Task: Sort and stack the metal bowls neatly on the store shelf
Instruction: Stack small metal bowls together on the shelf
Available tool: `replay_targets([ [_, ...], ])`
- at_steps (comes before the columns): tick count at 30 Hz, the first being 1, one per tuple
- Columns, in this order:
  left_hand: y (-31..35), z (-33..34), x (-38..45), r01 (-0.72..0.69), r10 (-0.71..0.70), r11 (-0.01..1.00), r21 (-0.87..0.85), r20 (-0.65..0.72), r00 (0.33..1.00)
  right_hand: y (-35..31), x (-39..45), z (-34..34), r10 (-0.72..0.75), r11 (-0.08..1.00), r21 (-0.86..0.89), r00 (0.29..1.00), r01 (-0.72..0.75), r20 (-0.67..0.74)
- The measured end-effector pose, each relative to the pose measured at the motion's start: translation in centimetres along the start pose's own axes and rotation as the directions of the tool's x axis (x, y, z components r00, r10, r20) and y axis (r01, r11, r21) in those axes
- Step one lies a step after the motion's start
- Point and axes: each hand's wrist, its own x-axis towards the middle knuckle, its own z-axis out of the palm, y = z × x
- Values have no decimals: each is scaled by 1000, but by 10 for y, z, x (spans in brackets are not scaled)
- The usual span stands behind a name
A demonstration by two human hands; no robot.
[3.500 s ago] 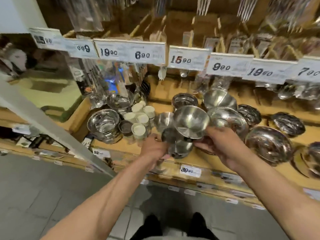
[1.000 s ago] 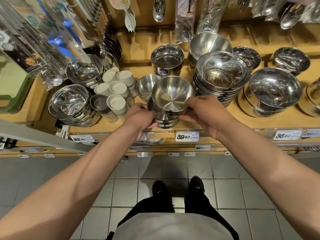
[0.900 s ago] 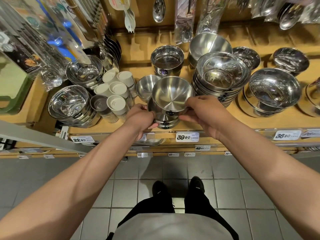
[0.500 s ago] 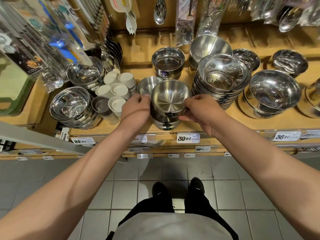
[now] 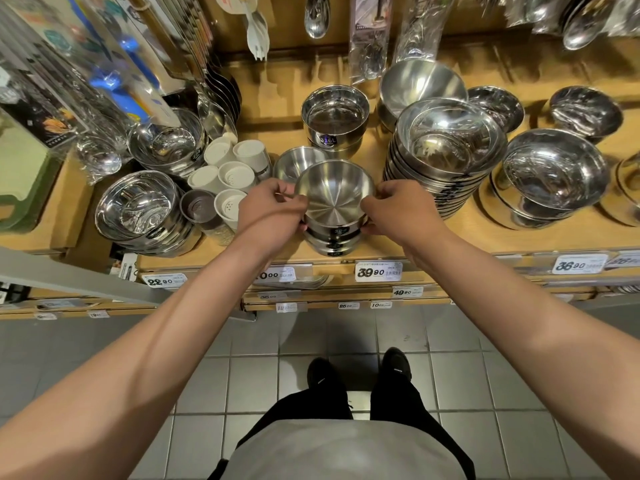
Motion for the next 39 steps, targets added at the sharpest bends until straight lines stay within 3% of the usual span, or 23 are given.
replay_targets([
  [9, -3, -3, 3, 9, -9, 1000, 21, 6, 1000, 7, -6, 4, -63, 995, -77, 998, 62, 0],
  [23, -5, -2, 2, 13, -14, 1000, 16, 46, 999, 17, -9, 1, -67, 997, 29, 998, 67, 0],
  [29, -6, 1, -2, 259, -234, 945, -199, 142, 962, 22, -3, 2, 44, 977, 202, 994, -64, 99],
  [33, -9, 2, -5, 317, -276, 917, -240, 190, 942, 24, 0, 4, 66, 951, 286, 980, -120, 189],
  [39, -16, -2, 6, 375, -356, 893, -251, 119, 927, 34, 2, 3, 73, 901, 399, 967, -169, 245],
])
